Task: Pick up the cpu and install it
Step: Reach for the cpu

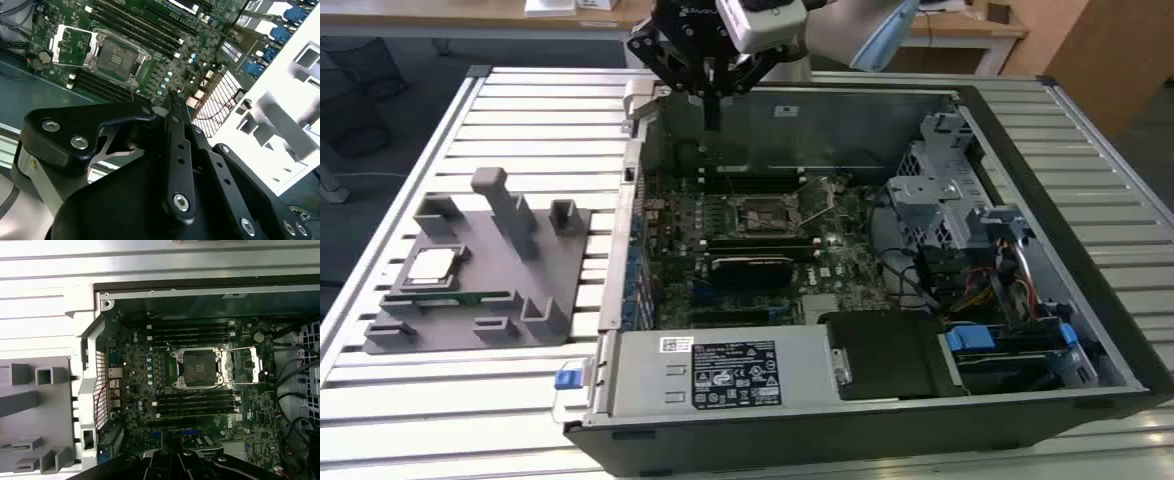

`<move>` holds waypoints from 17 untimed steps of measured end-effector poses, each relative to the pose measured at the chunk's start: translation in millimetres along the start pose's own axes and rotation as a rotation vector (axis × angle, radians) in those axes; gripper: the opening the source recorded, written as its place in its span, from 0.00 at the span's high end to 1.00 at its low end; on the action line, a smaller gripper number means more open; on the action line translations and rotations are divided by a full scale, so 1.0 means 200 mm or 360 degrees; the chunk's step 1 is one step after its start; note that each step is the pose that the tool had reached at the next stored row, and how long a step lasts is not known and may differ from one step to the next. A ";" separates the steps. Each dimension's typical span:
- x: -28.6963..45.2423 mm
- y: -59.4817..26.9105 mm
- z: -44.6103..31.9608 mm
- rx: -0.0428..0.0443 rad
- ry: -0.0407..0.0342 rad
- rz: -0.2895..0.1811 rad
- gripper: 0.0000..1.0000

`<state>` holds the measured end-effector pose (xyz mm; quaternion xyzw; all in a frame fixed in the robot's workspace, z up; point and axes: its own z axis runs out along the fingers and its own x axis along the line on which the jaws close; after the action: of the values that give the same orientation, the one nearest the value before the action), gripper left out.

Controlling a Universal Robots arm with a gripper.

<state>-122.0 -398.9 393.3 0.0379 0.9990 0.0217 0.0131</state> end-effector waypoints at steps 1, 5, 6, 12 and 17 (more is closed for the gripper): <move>0.000 0.000 0.000 0.0000 0.0000 0.0000 0.89; 0.000 0.000 0.000 0.0000 0.0000 0.0000 0.89; 0.001 0.000 0.000 0.0000 0.0000 0.0000 0.89; 0.094 -0.007 -0.001 0.0000 0.0000 0.0000 0.89; 0.209 -0.009 0.005 0.0002 0.0000 0.0000 0.89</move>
<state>-163.7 -397.6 391.3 0.0378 0.9990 0.0212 0.0131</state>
